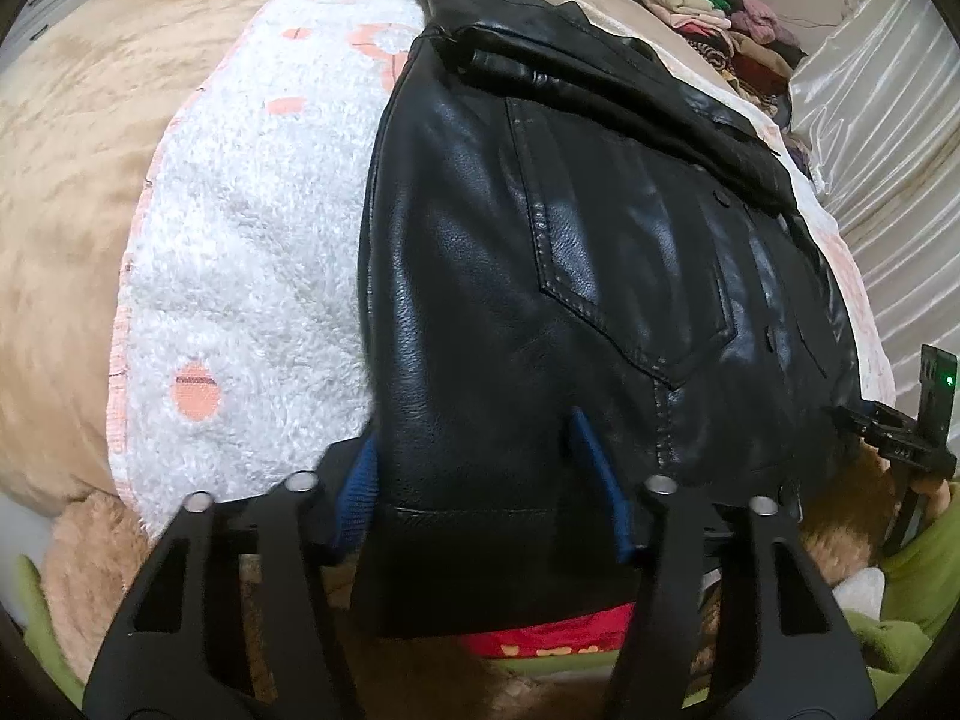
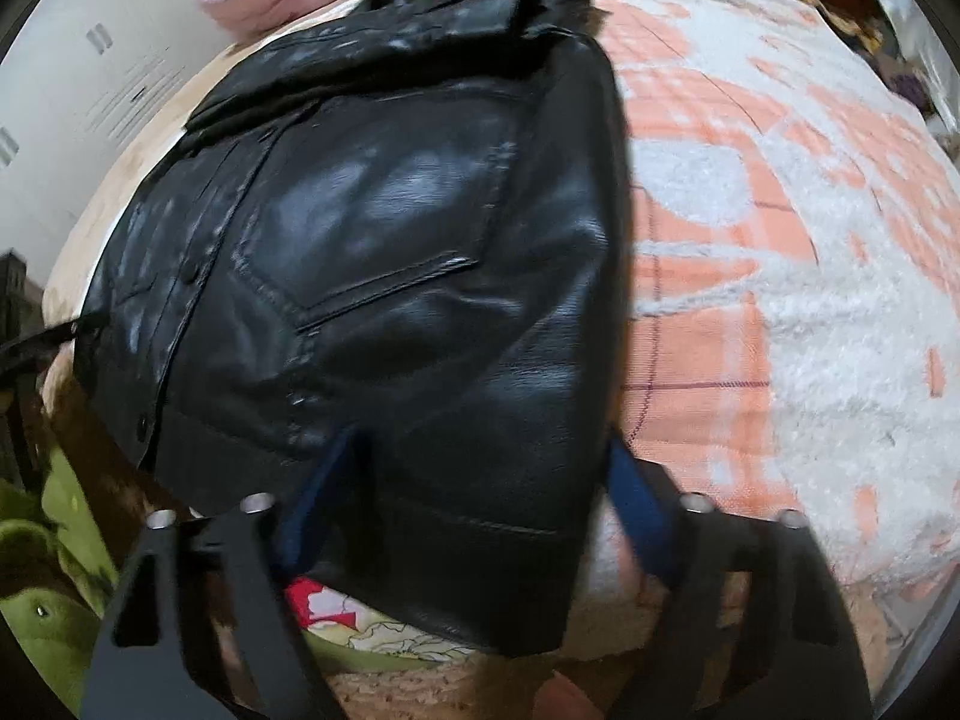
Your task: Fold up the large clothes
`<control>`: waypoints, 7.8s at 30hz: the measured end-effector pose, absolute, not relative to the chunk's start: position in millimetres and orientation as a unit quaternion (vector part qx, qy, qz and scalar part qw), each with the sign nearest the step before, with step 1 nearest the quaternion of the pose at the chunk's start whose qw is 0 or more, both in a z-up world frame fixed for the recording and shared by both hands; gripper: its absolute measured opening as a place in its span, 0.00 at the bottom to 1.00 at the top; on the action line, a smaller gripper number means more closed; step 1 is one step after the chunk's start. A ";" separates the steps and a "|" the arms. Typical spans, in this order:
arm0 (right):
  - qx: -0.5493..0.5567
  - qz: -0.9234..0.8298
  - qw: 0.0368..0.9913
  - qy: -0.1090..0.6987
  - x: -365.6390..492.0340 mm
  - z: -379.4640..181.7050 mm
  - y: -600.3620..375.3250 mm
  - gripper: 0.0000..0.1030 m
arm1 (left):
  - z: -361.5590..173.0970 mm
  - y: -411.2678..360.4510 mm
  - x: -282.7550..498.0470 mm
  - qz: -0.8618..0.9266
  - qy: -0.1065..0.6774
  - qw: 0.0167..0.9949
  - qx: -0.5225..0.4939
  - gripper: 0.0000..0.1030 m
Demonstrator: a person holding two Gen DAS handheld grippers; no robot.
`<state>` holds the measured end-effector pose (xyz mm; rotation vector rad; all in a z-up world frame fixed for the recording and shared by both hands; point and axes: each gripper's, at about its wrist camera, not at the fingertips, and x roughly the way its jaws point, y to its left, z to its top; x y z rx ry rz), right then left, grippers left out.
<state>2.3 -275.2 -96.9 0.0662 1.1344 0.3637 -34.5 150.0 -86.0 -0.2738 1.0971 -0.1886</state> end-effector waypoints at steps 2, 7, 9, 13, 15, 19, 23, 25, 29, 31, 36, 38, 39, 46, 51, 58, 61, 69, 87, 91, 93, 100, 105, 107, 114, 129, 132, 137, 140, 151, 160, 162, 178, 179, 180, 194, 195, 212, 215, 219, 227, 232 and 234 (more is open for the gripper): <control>0.026 0.183 0.830 0.526 -3.5 -92.4 -273.2 0.38 | -82.9 150.1 -36.8 -0.091 0.516 0.842 -0.128 0.26; 0.045 0.211 0.835 0.507 -16.4 -78.0 -275.5 0.18 | -78.5 156.8 -38.0 -0.095 0.512 0.843 -0.138 0.15; 0.059 0.226 0.835 0.498 -22.2 -70.7 -280.2 0.17 | -72.7 159.0 -41.6 -0.100 0.506 0.846 -0.133 0.10; 0.102 0.265 0.841 0.460 -33.1 -38.8 -293.0 0.16 | -50.6 172.9 -50.1 -0.130 0.489 0.846 -0.170 0.05; 0.111 0.273 0.848 0.440 -36.8 -21.9 -299.8 0.12 | -27.2 178.4 -54.1 -0.142 0.467 0.855 -0.177 0.05; 0.137 0.277 0.868 0.389 -25.7 14.7 -310.9 0.11 | 11.7 179.9 -41.4 -0.165 0.430 0.868 -0.183 0.05; 0.161 0.264 0.882 0.356 -1.0 36.6 -315.7 0.10 | 43.8 169.1 -13.4 -0.173 0.400 0.884 -0.171 0.05; 0.179 0.248 0.886 0.349 15.6 43.3 -319.1 0.10 | 54.1 165.8 0.1 -0.173 0.388 0.889 -0.171 0.05; 0.232 0.221 0.886 0.335 50.7 50.4 -327.4 0.10 | 65.3 164.5 33.7 -0.161 0.374 0.896 -0.180 0.06; 0.254 0.214 0.882 0.333 70.0 50.7 -329.2 0.10 | 68.4 165.9 52.3 -0.157 0.371 0.895 -0.190 0.06; 0.274 0.205 0.877 0.338 105.4 53.0 -329.4 0.11 | 71.4 158.4 85.2 -0.140 0.375 0.900 -0.175 0.07; 0.286 0.199 0.871 0.345 124.5 50.9 -329.9 0.11 | 70.1 156.1 98.5 -0.132 0.380 0.898 -0.178 0.08; 0.295 0.195 0.868 0.350 136.2 48.2 -332.0 0.12 | 70.7 154.3 105.2 -0.131 0.381 0.898 -0.175 0.08; 0.322 0.171 0.849 0.382 185.5 30.7 -330.9 0.14 | 63.4 149.4 156.6 -0.109 0.402 0.894 -0.166 0.09; 0.337 0.142 0.840 0.401 209.1 18.2 -330.4 0.17 | 48.1 153.0 185.5 -0.090 0.421 0.887 -0.167 0.10; 0.335 0.118 0.838 0.415 228.6 6.1 -326.5 0.28 | 32.9 154.2 198.2 -0.083 0.427 0.882 -0.180 0.16; 0.340 0.102 0.846 0.398 228.2 8.3 -332.1 0.54 | 32.4 152.7 198.0 -0.089 0.424 0.883 -0.180 0.21; 0.303 0.105 0.875 0.362 219.6 18.8 -339.4 0.68 | 46.6 150.3 186.0 -0.090 0.377 0.905 -0.174 0.37; 0.103 0.077 0.912 0.389 246.3 -12.9 -296.2 0.76 | 4.8 136.2 204.8 -0.046 0.412 0.908 -0.057 0.68; 0.082 0.076 0.913 0.392 257.9 -20.2 -289.5 0.76 | -5.8 135.0 216.6 -0.041 0.421 0.905 -0.048 0.75; 0.073 0.072 0.913 0.395 265.0 -23.6 -286.2 0.76 | -9.2 134.6 224.8 -0.043 0.422 0.905 -0.046 0.76; 0.065 0.064 0.909 0.406 292.3 -36.2 -282.7 0.76 | -21.0 129.8 247.4 -0.039 0.431 0.901 -0.032 0.72; 0.063 0.070 0.903 0.418 306.8 -44.0 -279.8 0.50 | -25.2 124.4 252.1 -0.028 0.430 0.903 -0.011 0.28; 0.054 0.057 0.907 0.413 306.0 -43.1 -278.6 0.29 | -20.0 126.3 247.4 -0.024 0.412 0.911 -0.009 0.14; 0.122 0.074 0.930 0.339 282.3 -5.2 -302.1 0.13 | 25.7 138.8 227.8 -0.048 0.342 0.937 -0.048 0.04; 0.130 0.032 0.922 0.364 340.0 -26.3 -300.5 0.12 | -2.4 131.9 287.0 -0.022 0.374 0.927 -0.030 0.04; 0.129 0.024 0.915 0.382 344.8 -44.4 -301.2 0.12 | -14.5 132.0 291.7 -0.024 0.383 0.923 -0.023 0.05; 0.127 0.014 0.906 0.404 350.5 -61.7 -300.3 0.16 | -31.2 136.7 298.2 -0.020 0.402 0.915 -0.030 0.12; 0.121 0.010 0.903 0.413 352.8 -66.0 -298.4 0.19 | -39.4 140.4 299.8 -0.017 0.410 0.911 -0.039 0.19; 0.119 0.026 0.909 0.399 314.0 -48.7 -303.1 0.81 | -26.0 158.5 276.9 -0.002 0.398 0.916 -0.053 0.82; 0.183 0.077 0.884 0.423 241.0 -57.0 -327.0 0.92 | -36.4 193.3 229.4 -0.075 0.421 0.884 -0.190 0.91; 0.188 0.087 0.875 0.438 231.3 -66.5 -325.3 0.92 | -45.8 190.3 223.0 -0.089 0.433 0.872 -0.210 0.91; 0.216 0.132 0.862 0.439 227.0 -71.8 -309.6 0.26 | -67.4 156.0 206.9 -0.072 0.453 0.861 -0.217 0.56; 0.220 0.135 0.861 0.438 225.2 -69.4 -312.0 0.23 | -64.7 154.5 203.2 -0.072 0.452 0.864 -0.210 0.53; 0.223 0.136 0.861 0.437 220.9 -65.6 -314.8 0.21 | -62.0 154.1 197.4 -0.073 0.450 0.866 -0.207 0.50; 0.139 0.084 0.881 0.444 184.3 -62.6 -314.1 0.45 | -56.0 149.7 136.9 -0.076 0.445 0.874 -0.179 0.52; 0.134 0.081 0.882 0.445 184.2 -63.0 -313.7 0.46 | -55.6 149.0 137.4 -0.075 0.445 0.874 -0.178 0.52; 0.078 0.075 0.916 0.386 141.7 -24.0 -289.7 0.87 | -37.8 140.8 115.3 -0.056 0.432 0.885 -0.164 0.81; 0.066 0.095 0.917 0.383 139.3 -16.1 -271.5 0.88 | -34.4 141.0 111.4 -0.048 0.428 0.888 -0.158 0.91; 0.052 0.126 0.915 0.379 138.9 -8.7 -245.0 0.89 | -29.4 143.8 105.3 -0.041 0.424 0.891 -0.157 0.91; 0.024 0.184 0.907 0.379 143.0 -2.1 -185.0 0.90 | -22.9 156.0 92.5 -0.022 0.417 0.896 -0.153 0.91; 0.010 0.211 0.901 0.378 145.9 0.4 -152.9 0.90 | -23.6 166.5 85.2 -0.014 0.417 0.895 -0.158 0.91; 0.000 0.218 0.901 0.375 146.3 1.9 -140.9 0.90 | -23.4 171.0 81.4 -0.010 0.417 0.895 -0.159 0.91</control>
